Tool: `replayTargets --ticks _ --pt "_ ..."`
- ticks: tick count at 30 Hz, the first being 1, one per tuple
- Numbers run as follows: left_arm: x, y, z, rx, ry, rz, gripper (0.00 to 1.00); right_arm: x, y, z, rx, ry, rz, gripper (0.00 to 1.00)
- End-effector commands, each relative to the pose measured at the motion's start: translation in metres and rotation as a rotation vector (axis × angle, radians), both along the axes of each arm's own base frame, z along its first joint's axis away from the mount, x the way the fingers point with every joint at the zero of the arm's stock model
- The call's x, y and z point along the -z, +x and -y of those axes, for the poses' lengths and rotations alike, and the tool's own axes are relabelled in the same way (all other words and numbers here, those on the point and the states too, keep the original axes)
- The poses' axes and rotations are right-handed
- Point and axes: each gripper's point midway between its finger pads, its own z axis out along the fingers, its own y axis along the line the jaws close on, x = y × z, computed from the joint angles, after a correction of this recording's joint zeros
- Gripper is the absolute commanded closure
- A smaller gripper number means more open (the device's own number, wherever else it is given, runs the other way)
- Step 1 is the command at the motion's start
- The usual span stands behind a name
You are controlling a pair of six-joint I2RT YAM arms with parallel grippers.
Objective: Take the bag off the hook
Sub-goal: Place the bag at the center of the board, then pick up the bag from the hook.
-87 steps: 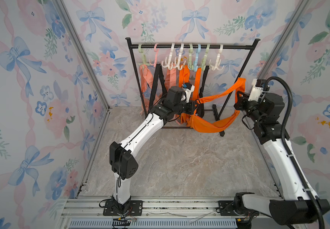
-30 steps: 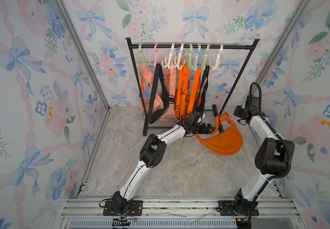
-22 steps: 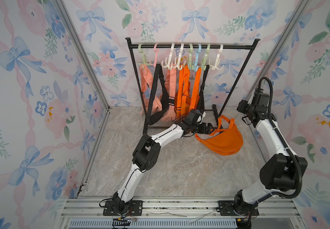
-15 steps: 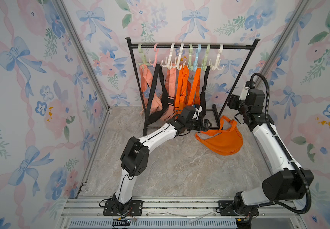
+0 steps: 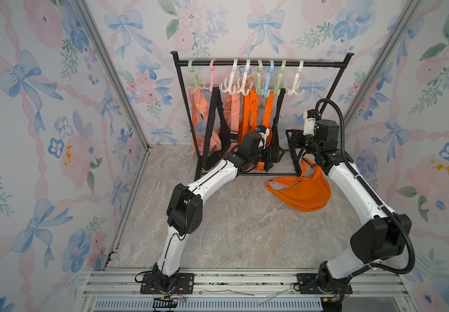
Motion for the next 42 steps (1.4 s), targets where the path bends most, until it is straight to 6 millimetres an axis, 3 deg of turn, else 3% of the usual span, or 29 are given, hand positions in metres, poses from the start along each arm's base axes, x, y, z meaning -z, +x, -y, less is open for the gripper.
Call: replayTargets --ticks 1,5,9,10,11,14,17,22,24,27,32,38,42 --pt "0.012 0.017 0.006 -0.029 0.028 0.004 0.02 -0.009 -0.009 0.009 0.002 0.014 0.030 0.42" --pt "0.016 0.040 0.005 -0.103 0.066 0.033 0.02 -0.007 -0.014 0.025 0.023 0.035 0.035 0.43" --pt "0.007 0.054 0.004 -0.144 0.062 0.077 0.02 -0.004 -0.018 0.038 0.043 0.039 0.035 0.43" --pt "0.005 0.057 0.005 -0.149 0.058 0.086 0.07 -0.003 -0.018 0.040 0.044 0.039 0.036 0.43" --pt "0.001 0.058 0.006 -0.148 0.048 0.095 0.20 -0.002 -0.018 0.043 0.051 0.038 0.035 0.43" --pt "-0.014 0.058 0.013 -0.113 0.004 0.112 0.70 0.001 -0.015 0.048 0.063 0.045 0.033 0.43" --pt "-0.031 0.049 0.015 -0.080 -0.028 0.115 0.86 0.006 -0.008 0.050 0.069 0.047 0.031 0.43" --pt "-0.063 0.027 0.002 -0.041 -0.038 0.121 0.91 0.004 0.016 0.042 0.031 0.077 0.051 0.36" --pt "-0.073 0.018 -0.009 -0.049 -0.029 0.123 0.93 -0.006 0.026 0.032 -0.011 0.094 0.092 0.30" --pt "-0.088 0.004 -0.026 -0.054 -0.026 0.129 0.93 -0.005 0.047 0.016 -0.069 0.099 0.113 0.24" --pt "-0.119 -0.013 -0.058 -0.078 -0.041 0.153 0.93 -0.004 0.074 -0.014 -0.149 0.107 0.124 0.22" --pt "-0.150 -0.016 -0.097 -0.142 -0.060 0.194 0.92 -0.012 0.092 -0.048 -0.213 0.134 0.153 0.22" --pt "-0.161 -0.017 -0.111 -0.170 -0.065 0.212 0.92 -0.024 0.104 -0.055 -0.209 0.161 0.197 0.23"
